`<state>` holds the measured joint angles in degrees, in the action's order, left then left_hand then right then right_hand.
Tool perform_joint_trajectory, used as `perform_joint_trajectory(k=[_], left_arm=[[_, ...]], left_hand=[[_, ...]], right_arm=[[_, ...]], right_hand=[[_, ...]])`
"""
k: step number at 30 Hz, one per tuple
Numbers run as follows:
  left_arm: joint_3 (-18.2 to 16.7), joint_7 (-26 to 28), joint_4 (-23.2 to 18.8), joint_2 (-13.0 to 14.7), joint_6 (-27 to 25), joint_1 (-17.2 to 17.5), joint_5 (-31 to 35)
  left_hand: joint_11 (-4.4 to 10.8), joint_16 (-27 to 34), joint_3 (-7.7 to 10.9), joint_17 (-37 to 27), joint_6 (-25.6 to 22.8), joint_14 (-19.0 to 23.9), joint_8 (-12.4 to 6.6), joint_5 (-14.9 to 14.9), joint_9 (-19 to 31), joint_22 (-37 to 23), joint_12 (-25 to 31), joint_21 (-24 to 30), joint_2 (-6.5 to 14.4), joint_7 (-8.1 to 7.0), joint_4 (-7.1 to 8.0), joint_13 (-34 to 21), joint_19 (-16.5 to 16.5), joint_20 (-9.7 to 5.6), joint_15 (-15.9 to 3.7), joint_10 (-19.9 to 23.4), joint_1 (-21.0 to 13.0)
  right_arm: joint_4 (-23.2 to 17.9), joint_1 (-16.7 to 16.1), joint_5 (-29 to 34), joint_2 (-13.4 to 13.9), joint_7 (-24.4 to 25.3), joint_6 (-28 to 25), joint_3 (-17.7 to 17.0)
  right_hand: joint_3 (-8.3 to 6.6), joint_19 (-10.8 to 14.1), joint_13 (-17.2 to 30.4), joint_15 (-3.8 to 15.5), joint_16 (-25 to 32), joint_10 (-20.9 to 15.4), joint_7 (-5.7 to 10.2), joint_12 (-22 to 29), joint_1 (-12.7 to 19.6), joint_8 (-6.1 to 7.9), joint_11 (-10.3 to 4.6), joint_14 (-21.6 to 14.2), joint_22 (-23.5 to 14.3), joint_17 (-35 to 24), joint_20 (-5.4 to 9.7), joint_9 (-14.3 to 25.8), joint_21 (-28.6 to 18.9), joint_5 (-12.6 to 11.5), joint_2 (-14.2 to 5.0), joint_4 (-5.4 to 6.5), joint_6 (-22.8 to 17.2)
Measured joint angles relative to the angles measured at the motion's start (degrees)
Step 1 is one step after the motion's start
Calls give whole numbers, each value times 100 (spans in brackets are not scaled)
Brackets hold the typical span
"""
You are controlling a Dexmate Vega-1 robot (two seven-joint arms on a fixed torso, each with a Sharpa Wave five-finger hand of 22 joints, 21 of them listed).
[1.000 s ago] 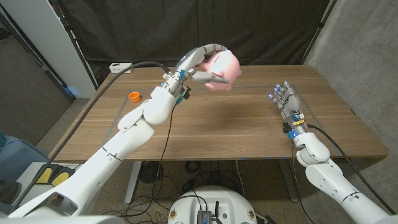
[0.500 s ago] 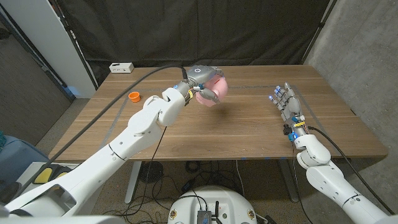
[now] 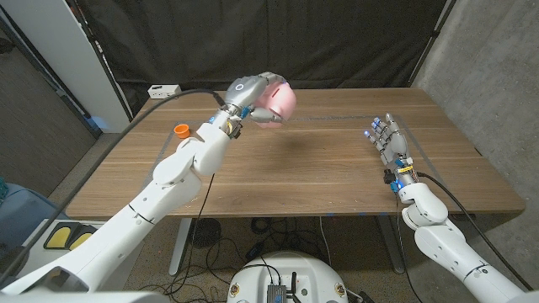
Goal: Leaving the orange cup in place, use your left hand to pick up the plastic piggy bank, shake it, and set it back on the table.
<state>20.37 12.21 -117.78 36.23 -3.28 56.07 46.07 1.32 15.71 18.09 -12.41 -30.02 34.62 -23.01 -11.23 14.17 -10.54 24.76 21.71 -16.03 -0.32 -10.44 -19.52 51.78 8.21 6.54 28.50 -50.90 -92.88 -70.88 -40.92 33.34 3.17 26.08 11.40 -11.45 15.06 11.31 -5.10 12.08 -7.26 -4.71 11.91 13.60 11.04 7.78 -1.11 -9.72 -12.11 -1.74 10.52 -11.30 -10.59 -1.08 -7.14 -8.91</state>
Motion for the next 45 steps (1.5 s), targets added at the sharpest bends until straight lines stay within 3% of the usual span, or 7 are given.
perform_joint_trajectory(k=[7,8,22,29,32,42,45], left_arm=[[-760,667,229,-98,741,487,-1058],[-890,901,269,-127,1267,574,-1864],[-2122,698,1109,-804,3228,1468,-4636],[-2349,577,1588,-1325,3587,1592,-5246],[-2404,182,1827,-1597,4314,1602,-6797],[-2401,-17,2315,-2026,4582,1544,-7927],[-2356,-190,2405,-2095,4740,1498,-8990]], left_hand=[[-11,0,0,0,0,0,0,2,1,1,0,43,9,0,0,0,0,0,0,11,9],[-12,0,0,0,0,0,0,2,1,1,0,44,9,0,0,0,0,0,0,12,9],[-17,0,0,5,-1,0,50,24,2,1,-2,49,76,0,0,0,-1,-1,0,18,76],[-18,-4,0,5,-1,0,85,26,4,1,-49,49,76,0,0,0,-1,-1,0,19,76],[-19,-26,0,13,-73,0,105,27,4,1,-54,49,76,11,0,0,-1,-1,0,19,76],[-19,-27,0,30,-74,0,135,-9,4,1,-73,49,76,10,0,0,-3,-3,-1,20,76],[-19,-40,0,32,-75,13,139,-9,4,1,-89,49,76,10,0,0,-3,-4,13,20,76]], right_arm=[[72,72,-24,-16,-69,-54,37],[127,140,-27,-20,-81,-62,72],[242,316,-63,-19,-208,-194,174],[251,334,-69,-14,-223,-229,185],[258,355,-70,9,-223,-238,200],[238,356,-56,31,-203,-276,202],[222,357,-53,44,-200,-278,205]], right_hand=[[0,20,0,0,0,0,0,0,0,0,0,0,0,0,21,0,0,0,0,0,0],[0,21,0,0,0,0,0,0,0,0,0,0,0,0,21,0,0,0,0,0,0],[0,20,0,0,0,0,0,0,0,0,0,0,0,0,20,0,0,0,0,0,0],[0,20,0,0,0,0,-21,0,0,0,0,0,0,0,20,0,0,0,0,0,22],[0,20,0,0,0,0,-21,0,0,0,0,0,0,0,20,0,0,0,0,0,22],[0,20,0,0,0,0,-21,0,0,0,0,0,0,0,20,0,0,0,0,0,22],[0,20,0,0,0,0,-21,0,0,0,0,0,0,0,20,0,0,0,0,0,22]])
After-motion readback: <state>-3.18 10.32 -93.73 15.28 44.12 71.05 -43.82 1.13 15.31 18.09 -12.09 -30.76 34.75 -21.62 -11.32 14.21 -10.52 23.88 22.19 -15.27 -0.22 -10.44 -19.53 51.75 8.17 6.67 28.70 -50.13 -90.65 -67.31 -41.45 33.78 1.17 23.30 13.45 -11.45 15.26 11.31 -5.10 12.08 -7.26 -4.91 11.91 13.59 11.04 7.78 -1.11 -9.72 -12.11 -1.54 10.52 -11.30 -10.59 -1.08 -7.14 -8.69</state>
